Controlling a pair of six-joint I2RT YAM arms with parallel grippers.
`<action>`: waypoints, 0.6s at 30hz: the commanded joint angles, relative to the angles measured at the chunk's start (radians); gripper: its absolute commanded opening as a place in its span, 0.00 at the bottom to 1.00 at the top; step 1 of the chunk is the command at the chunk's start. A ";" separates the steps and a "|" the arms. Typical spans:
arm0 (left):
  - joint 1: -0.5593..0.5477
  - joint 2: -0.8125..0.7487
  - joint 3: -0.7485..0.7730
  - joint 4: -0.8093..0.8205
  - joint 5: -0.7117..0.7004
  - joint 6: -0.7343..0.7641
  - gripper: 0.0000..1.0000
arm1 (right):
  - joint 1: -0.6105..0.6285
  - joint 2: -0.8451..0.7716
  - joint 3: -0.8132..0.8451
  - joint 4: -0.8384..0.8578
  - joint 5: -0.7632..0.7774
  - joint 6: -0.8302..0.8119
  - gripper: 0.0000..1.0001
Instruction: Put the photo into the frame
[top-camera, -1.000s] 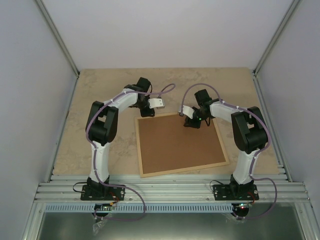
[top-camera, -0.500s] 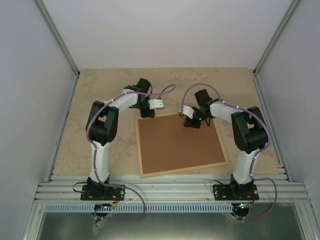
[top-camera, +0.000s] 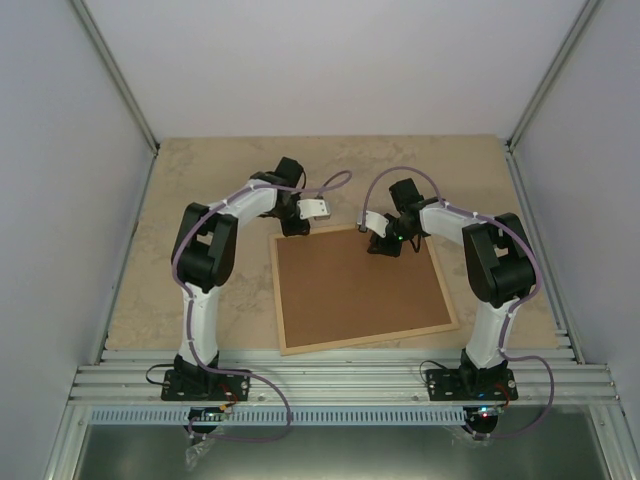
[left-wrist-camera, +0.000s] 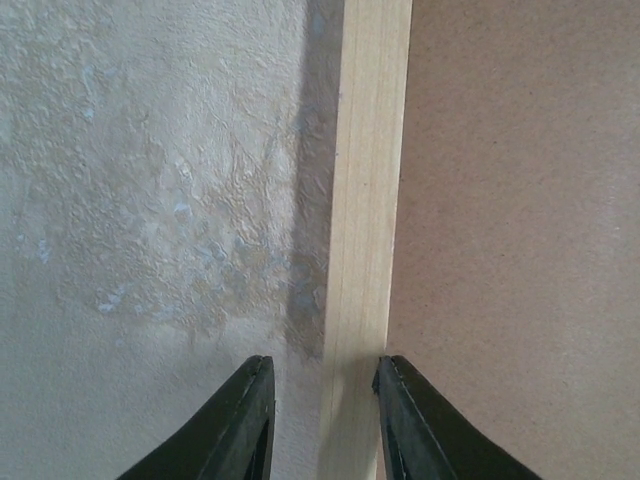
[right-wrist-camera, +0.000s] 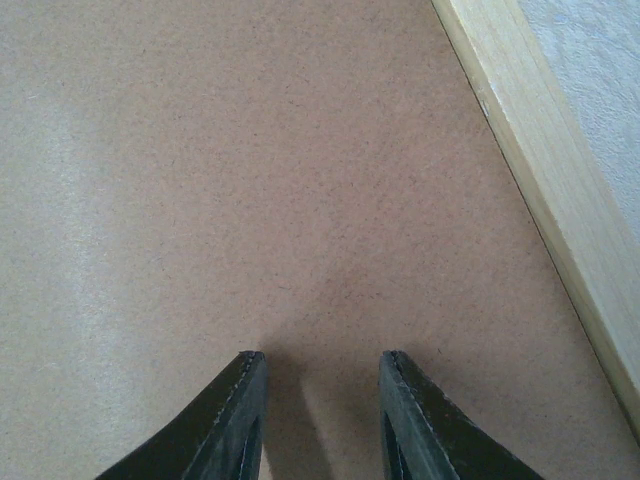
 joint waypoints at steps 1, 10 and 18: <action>-0.012 0.057 -0.081 0.079 -0.146 0.056 0.32 | -0.012 0.056 -0.008 0.012 0.082 -0.014 0.33; -0.013 0.114 -0.066 0.024 -0.166 0.085 0.30 | -0.013 0.056 -0.007 0.011 0.084 -0.021 0.33; -0.030 0.157 -0.053 -0.062 -0.155 0.179 0.26 | -0.014 0.050 -0.010 0.010 0.083 -0.026 0.33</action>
